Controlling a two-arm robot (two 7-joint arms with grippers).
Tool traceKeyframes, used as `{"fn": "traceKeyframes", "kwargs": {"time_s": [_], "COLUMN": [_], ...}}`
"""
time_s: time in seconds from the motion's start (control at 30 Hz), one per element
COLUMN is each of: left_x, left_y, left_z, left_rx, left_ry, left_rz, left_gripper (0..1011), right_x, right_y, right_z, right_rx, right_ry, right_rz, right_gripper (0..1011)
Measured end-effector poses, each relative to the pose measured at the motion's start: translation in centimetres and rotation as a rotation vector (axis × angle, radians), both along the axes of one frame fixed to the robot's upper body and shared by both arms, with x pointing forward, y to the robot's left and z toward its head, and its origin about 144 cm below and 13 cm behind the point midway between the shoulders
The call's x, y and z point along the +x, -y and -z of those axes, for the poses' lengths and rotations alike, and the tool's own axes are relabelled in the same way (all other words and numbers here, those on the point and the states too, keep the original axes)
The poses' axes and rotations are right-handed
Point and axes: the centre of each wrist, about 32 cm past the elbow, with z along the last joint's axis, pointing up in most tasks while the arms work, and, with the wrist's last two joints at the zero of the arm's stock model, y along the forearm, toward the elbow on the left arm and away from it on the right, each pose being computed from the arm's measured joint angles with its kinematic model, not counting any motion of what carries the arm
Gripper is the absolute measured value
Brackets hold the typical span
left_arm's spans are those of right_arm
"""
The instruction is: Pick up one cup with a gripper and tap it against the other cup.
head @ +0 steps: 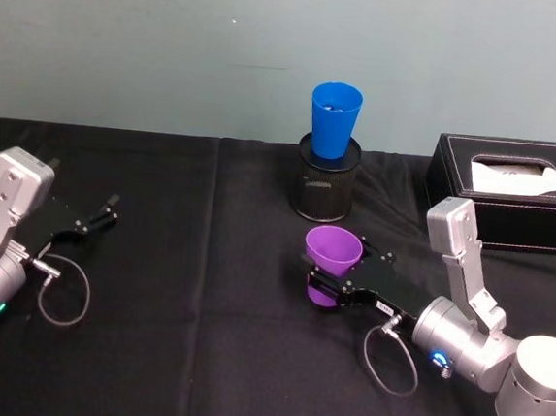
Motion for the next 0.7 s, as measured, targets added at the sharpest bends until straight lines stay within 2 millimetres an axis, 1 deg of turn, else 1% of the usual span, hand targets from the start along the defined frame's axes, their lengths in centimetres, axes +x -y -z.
{"fn": "traceKeyframes", "kwargs": {"time_s": [0.07,0.27,0.5,0.53,0.57,0.63,0.7], "left_x": [0.0,0.0,0.0,0.0,0.0,0.0,0.0], "left_y": [0.0,0.0,0.0,0.0,0.0,0.0,0.0], "left_z": [0.0,0.0,0.0,0.0,0.0,0.0,0.0], "left_rx": [0.0,0.0,0.0,0.0,0.0,0.0,0.0], "left_ry": [0.0,0.0,0.0,0.0,0.0,0.0,0.0], "left_rz": [0.0,0.0,0.0,0.0,0.0,0.0,0.0], "left_gripper": [1000,1000,1000,1000,1000,1000,1000], "right_x": [-0.1,-0.6,-1.1,-1.1,-1.2,-1.3,-1.3], "right_y": [-0.1,-0.1,0.4,0.4,0.5,0.6,0.6], "right_z": [-0.3,-2.2,-5.4,-5.4,-5.9,-6.2,-6.1], "right_rx": [0.002,-0.002,-0.004,-0.004,-0.003,-0.002,-0.002], "right_ry": [0.005,0.047,0.116,0.116,0.125,0.131,0.128], "right_rz": [-0.003,-0.007,0.014,0.014,0.019,0.026,0.026], "right_gripper": [743,734,734,734,734,734,734]}}
